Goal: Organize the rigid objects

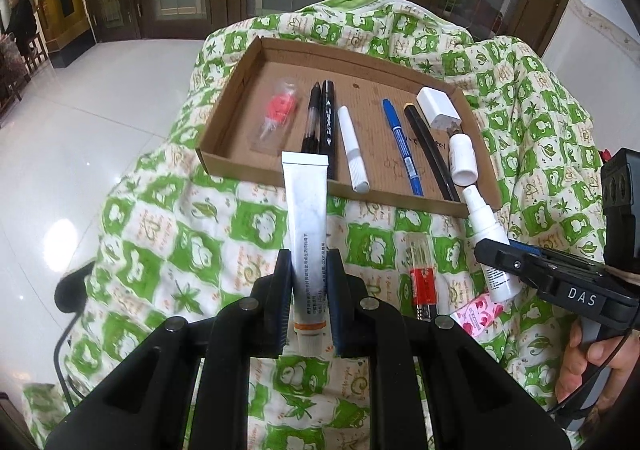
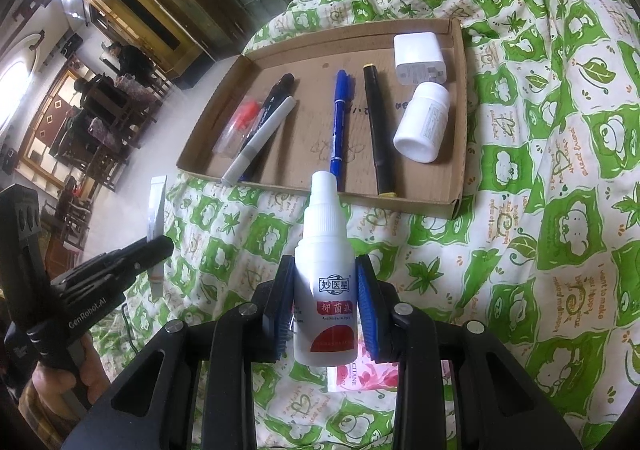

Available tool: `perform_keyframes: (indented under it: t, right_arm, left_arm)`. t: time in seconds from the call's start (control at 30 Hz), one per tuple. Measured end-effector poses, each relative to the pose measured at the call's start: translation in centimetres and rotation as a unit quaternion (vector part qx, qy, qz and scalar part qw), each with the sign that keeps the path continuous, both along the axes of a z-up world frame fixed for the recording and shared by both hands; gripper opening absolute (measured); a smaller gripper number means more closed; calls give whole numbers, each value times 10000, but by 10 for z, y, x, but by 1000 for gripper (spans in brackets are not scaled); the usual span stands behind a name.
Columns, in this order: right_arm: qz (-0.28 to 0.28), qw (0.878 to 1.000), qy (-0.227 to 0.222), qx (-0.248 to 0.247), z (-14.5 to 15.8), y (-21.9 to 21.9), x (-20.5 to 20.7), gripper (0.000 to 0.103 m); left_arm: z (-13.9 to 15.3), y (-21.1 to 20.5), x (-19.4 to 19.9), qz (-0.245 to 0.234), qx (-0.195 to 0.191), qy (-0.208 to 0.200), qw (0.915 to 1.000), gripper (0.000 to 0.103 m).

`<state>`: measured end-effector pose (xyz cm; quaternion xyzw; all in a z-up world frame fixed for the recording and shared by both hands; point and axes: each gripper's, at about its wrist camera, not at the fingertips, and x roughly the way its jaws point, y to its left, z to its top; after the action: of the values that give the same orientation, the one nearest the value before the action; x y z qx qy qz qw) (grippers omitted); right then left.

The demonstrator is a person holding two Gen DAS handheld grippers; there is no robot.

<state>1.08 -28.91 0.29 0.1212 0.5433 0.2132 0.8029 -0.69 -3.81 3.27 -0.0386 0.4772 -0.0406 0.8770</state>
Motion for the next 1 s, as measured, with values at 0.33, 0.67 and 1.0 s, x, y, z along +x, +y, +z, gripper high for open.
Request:
perform_keyframes:
  t: [0.33,0.67,1.0]
  right_arm:
    - [-11,10000,-8,74,2,0,6,27]
    - [-59,9998,-62,166,4,4,23,27]
    - [-89,9993,-23,349,3,16,51,27]
  left_arm:
    - [7,1,16,-108,218,-51,9997,14]
    - [25,16,52,-63,178,-84,9998,14]
    - [26,25,106,-93,204,88,9997,14]
